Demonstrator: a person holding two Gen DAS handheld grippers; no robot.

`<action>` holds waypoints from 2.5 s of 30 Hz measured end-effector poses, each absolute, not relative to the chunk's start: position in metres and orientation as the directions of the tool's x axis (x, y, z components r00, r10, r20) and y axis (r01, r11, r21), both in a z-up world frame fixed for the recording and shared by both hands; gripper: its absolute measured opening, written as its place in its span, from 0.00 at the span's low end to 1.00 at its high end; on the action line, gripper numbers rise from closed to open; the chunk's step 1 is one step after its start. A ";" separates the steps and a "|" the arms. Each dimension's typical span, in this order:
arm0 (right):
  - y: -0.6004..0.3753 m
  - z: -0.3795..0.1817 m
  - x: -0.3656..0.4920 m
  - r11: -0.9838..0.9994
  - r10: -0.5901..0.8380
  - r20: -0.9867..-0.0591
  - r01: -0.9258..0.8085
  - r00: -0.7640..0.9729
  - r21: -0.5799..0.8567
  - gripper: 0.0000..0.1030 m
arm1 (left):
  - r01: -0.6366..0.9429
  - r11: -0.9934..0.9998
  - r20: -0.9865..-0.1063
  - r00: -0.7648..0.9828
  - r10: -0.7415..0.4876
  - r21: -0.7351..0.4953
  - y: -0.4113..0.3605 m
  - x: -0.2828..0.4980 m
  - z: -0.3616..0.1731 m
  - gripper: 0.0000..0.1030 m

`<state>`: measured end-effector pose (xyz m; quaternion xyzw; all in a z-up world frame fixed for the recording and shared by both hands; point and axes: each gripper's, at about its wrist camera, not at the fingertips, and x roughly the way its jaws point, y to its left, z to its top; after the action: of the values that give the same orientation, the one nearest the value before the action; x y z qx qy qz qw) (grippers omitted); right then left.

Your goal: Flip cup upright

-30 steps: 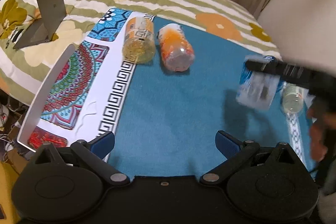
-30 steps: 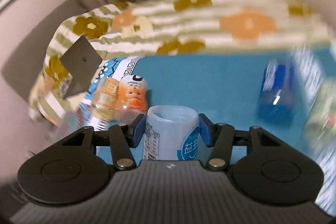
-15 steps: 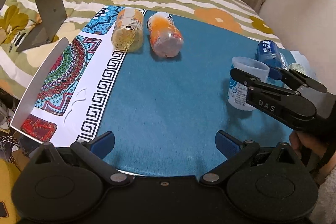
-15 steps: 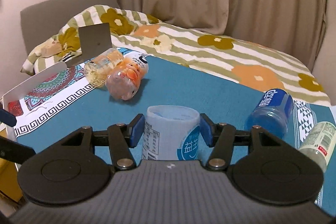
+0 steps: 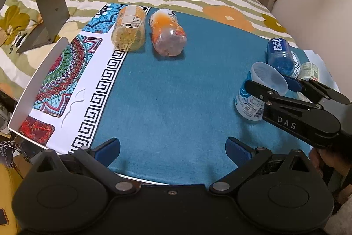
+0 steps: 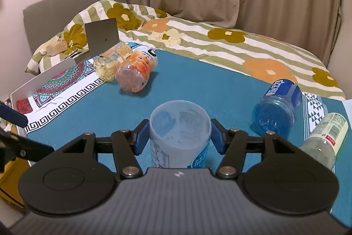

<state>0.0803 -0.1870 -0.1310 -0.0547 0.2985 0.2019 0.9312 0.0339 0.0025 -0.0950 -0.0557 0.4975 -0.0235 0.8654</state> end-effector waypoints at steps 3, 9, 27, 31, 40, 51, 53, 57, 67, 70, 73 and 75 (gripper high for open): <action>-0.188 -0.131 0.081 0.916 0.343 -0.584 -0.401 0.736 0.033 0.75 | -0.005 0.994 -0.857 0.506 -0.093 -0.111 -0.001 0.034 -0.094 1.00; -0.194 -0.130 0.083 0.927 0.339 -0.596 -0.366 0.728 0.080 1.00 | -0.003 0.994 -0.856 0.508 -0.094 -0.111 -0.002 0.033 -0.092 1.00; -0.239 -0.027 0.061 0.976 0.209 -0.736 -0.095 0.644 0.194 1.00 | 0.135 0.990 -0.796 0.593 -0.121 -0.050 -0.016 0.033 -0.014 1.00; -0.248 -0.008 0.044 0.989 0.122 -0.764 -0.017 0.633 0.144 1.00 | 0.135 0.990 -0.783 0.611 -0.114 -0.039 -0.013 0.028 -0.004 1.00; -0.248 -0.004 0.011 0.999 0.020 -0.787 0.013 0.617 0.035 1.00 | 0.137 0.991 -0.784 0.614 -0.092 -0.009 -0.011 0.019 -0.007 1.00; -0.253 -0.019 0.006 0.995 -0.026 -0.854 0.098 0.520 0.029 1.00 | 0.160 0.987 -0.769 0.634 -0.087 0.020 -0.018 0.015 -0.005 1.00; -0.254 -0.019 0.005 0.994 -0.026 -0.856 0.105 0.517 0.034 1.00 | 0.160 0.987 -0.769 0.633 -0.088 0.018 -0.018 0.016 -0.006 1.00; -0.255 -0.019 0.005 0.993 -0.030 -0.856 0.113 0.515 0.033 1.00 | 0.159 0.987 -0.770 0.632 -0.088 0.017 -0.018 0.015 -0.006 1.00; -0.257 -0.017 0.006 0.994 -0.029 -0.853 0.109 0.522 0.033 1.00 | 0.156 0.988 -0.770 0.632 -0.087 0.016 -0.020 0.015 -0.005 1.00; -0.257 -0.016 0.005 0.994 -0.029 -0.851 0.106 0.525 0.032 1.00 | 0.152 0.988 -0.770 0.633 -0.084 0.017 -0.021 0.013 -0.005 1.00; -0.257 -0.015 0.005 0.994 -0.029 -0.849 0.101 0.527 0.029 1.00 | 0.149 0.989 -0.768 0.635 -0.083 0.016 -0.022 0.012 -0.005 1.00; -0.256 -0.014 0.004 0.995 -0.028 -0.849 0.100 0.528 0.030 1.00 | 0.149 0.989 -0.768 0.636 -0.083 0.016 -0.022 0.010 -0.005 1.00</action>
<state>0.0040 -0.2564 -0.0144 0.0371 0.4844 -0.0364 0.8733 0.0104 -0.0221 -0.0052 0.0389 0.4220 -0.0642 0.9035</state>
